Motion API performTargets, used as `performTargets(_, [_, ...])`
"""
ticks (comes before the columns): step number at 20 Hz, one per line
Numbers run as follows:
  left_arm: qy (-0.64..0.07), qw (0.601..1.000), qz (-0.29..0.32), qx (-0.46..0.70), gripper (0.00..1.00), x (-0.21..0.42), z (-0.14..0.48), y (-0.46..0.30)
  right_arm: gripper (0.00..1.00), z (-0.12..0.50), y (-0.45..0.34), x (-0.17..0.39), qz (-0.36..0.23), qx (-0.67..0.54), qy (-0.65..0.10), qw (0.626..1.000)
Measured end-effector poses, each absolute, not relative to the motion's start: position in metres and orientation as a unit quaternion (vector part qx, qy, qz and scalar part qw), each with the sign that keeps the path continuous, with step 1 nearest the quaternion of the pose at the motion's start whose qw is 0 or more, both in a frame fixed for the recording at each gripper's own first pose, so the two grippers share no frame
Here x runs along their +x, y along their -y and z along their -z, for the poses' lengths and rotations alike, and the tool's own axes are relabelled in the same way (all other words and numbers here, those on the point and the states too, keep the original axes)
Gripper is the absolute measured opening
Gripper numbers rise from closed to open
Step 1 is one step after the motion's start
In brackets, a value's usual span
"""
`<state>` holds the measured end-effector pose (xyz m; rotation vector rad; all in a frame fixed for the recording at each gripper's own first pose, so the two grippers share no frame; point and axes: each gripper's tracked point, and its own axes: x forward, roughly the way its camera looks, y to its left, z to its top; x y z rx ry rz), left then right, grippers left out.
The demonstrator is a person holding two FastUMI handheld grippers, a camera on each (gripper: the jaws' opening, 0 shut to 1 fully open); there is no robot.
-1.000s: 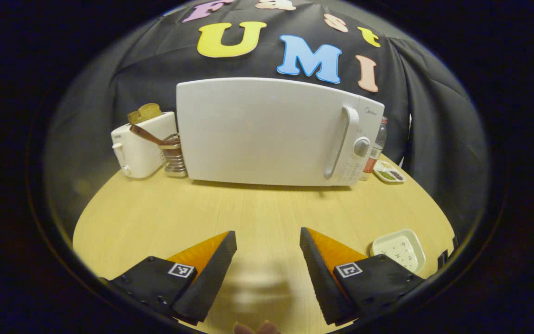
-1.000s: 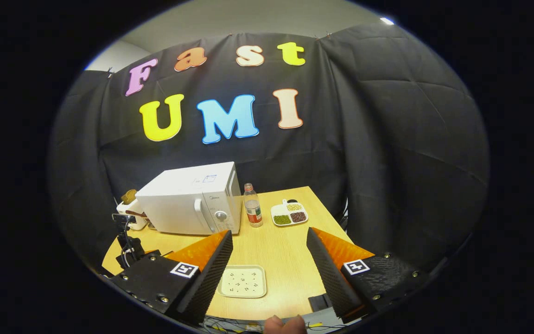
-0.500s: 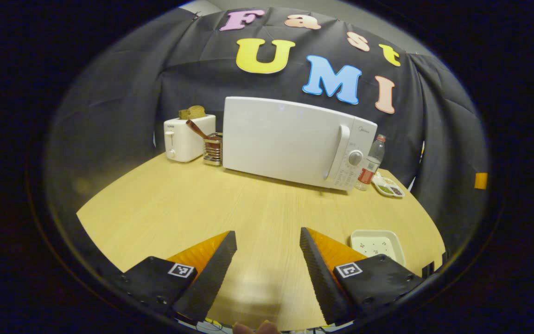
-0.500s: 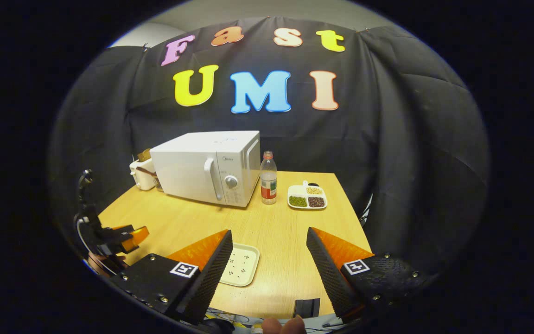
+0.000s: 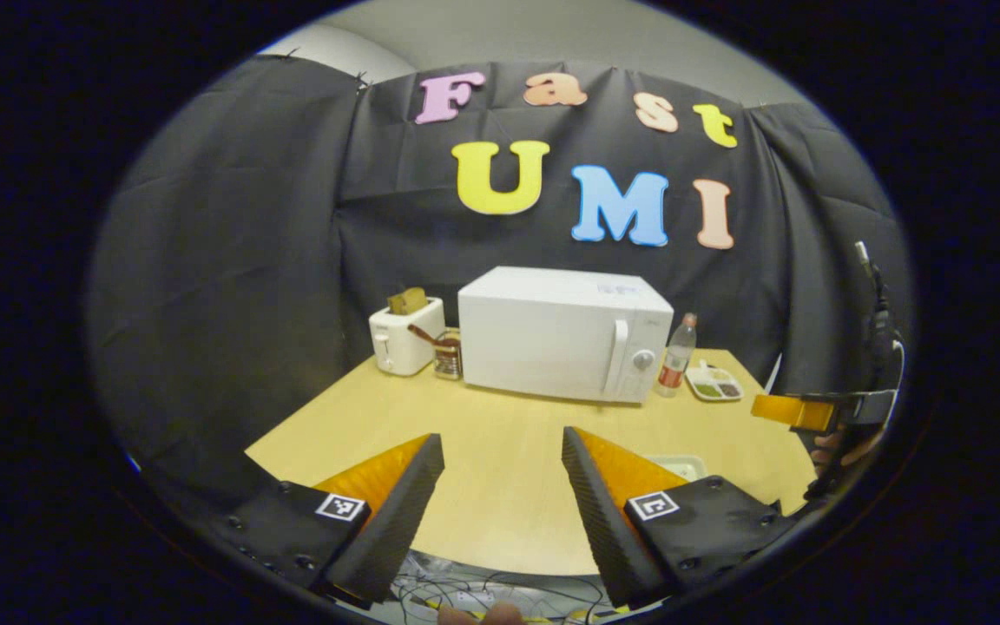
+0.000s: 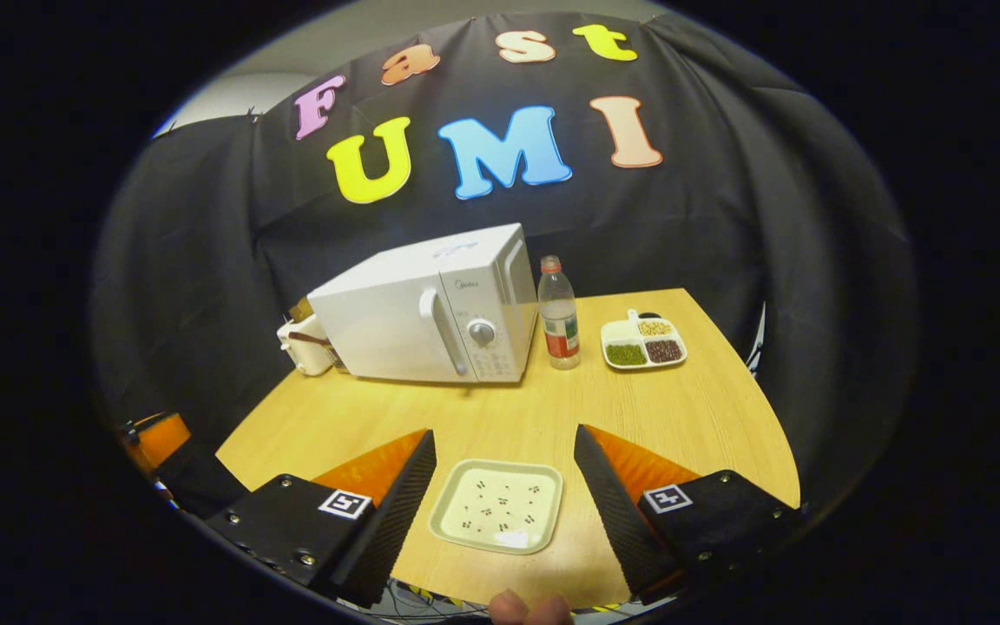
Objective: Open the microwave oven with the left hand, put the food in, and close the microwave oven.
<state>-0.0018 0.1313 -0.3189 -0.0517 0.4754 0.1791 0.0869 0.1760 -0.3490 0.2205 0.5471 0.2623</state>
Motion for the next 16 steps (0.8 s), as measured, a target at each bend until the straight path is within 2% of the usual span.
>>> performTargets(1, [-0.224,0.970,-0.090,-0.029,0.96,0.002,0.294,-0.137,0.98,0.327,-0.181,0.094,-0.133,0.105,-0.250,0.953])
performTargets(2, [-0.208,0.973,-0.091,-0.034,0.92,0.008,0.266,-0.142,0.98,0.301,-0.186,0.100,-0.137,0.102,-0.229,0.958])
performTargets(4, [-0.172,0.980,-0.094,-0.044,0.95,0.015,0.210,-0.156,0.98,0.244,-0.200,0.107,-0.149,0.100,-0.180,0.967])
performTargets(5, [-0.153,0.983,-0.092,-0.047,0.92,0.017,0.186,-0.163,0.98,0.219,-0.206,0.109,-0.152,0.098,-0.160,0.970])
performTargets(6, [-0.136,0.985,-0.092,-0.046,0.94,0.016,0.163,-0.170,0.98,0.193,-0.216,0.098,-0.151,0.093,-0.144,0.974])
performTargets(7, [-0.121,0.987,-0.095,-0.042,0.91,0.012,0.144,-0.179,0.98,0.171,-0.217,0.097,-0.148,0.089,-0.130,0.976])
performTargets(9, [-0.092,0.990,-0.098,-0.033,0.90,0.003,0.110,-0.194,0.98,0.125,-0.222,0.095,-0.148,0.095,-0.093,0.980])
performTargets(11, [-0.084,0.990,-0.103,-0.035,0.90,-0.001,0.093,-0.207,0.98,0.095,-0.221,0.095,-0.140,0.101,-0.073,0.982])
performTargets(12, [-0.076,0.991,-0.102,-0.040,0.90,-0.003,0.085,-0.210,0.93,0.085,-0.220,0.093,-0.137,0.096,-0.072,0.983])
performTargets(13, [-0.067,0.992,-0.102,-0.044,0.90,-0.005,0.076,-0.213,0.98,0.075,-0.223,0.090,-0.143,0.089,-0.070,0.983])
performTargets(15, [-0.052,0.993,-0.102,-0.039,0.90,-0.010,0.063,-0.220,0.98,0.055,-0.223,0.089,-0.144,0.073,-0.056,0.985])
performTargets(16, [-0.051,0.993,-0.100,-0.035,0.90,-0.017,0.062,-0.219,0.93,0.049,-0.220,0.089,-0.137,0.068,-0.051,0.987])
